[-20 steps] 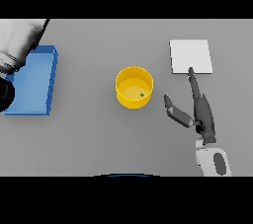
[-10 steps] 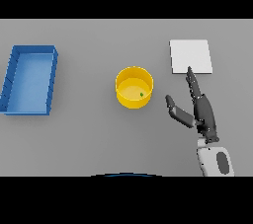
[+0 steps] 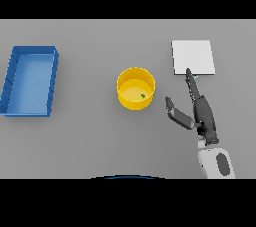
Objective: Pick up the red beaker and tilt it to pour out 1 green nut into yellow bowl. Pick up the yellow bowl and place it on the metallic measuring scale.
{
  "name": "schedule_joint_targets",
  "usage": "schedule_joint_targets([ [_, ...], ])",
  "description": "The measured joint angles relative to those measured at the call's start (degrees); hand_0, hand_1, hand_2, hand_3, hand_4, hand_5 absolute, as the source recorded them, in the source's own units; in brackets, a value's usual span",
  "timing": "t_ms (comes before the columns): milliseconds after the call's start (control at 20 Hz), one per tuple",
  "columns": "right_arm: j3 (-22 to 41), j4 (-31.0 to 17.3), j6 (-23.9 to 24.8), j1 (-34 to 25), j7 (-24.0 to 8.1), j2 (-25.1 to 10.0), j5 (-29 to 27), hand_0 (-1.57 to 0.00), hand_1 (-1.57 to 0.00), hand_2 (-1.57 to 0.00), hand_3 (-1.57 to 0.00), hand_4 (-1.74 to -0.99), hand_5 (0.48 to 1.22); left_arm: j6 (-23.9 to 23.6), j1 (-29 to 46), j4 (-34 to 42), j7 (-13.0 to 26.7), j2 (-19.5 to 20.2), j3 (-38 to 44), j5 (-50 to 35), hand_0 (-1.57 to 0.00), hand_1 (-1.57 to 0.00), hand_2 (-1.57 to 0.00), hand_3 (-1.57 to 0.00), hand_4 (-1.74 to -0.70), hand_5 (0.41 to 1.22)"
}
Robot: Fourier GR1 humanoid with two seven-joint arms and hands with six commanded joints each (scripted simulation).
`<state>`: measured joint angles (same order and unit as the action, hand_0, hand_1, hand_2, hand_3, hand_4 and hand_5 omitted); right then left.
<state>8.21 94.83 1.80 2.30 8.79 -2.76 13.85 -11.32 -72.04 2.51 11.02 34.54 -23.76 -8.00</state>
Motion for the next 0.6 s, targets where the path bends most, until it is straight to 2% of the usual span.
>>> schedule_joint_targets([
  [250,-1.2,-1.3,0.1,-0.5,0.4,-1.1,-0.5,0.0,0.0,0.0,0.0,-1.201,0.696,-4.6,10.5,8.5,-0.2,0.4,0.5,-6.4,-1.57,-1.57,-1.57,-1.4,-1.74,1.221],
  [400,-1.1,-0.9,-0.4,-0.2,1.2,-1.1,-1.0,0.0,0.0,0.0,0.0,-1.186,0.687,-7.6,17.3,18.8,4.4,1.3,-1.2,-9.1,-1.57,-1.57,-1.57,-1.38,-1.74,1.221],
  [450,-1.0,-0.7,-0.1,-0.4,0.2,-0.9,-0.7,0.0,0.0,0.0,0.0,-1.177,0.686,-8.9,20.0,23.3,6.9,2.2,-2.0,-9.8,-1.57,-1.57,-1.57,-1.39,-1.74,1.15],
  [500,-0.6,-0.8,-0.2,-0.2,0.6,-0.4,-0.6,0.0,0.0,0.0,0.0,-1.17,0.683,-10.6,23.1,28.8,9.5,3.0,-3.1,-10.7,-1.57,-1.57,-1.57,-1.38,-1.74,1.076],
  [600,-0.7,-1.0,-0.2,-0.7,-0.4,-0.4,-0.7,0.0,0.0,0.0,0.0,-1.168,0.679,-11.8,28.0,38.0,14.1,5.7,-4.8,-13.1,-1.57,-1.57,-1.57,-1.37,-1.73,0.955],
])
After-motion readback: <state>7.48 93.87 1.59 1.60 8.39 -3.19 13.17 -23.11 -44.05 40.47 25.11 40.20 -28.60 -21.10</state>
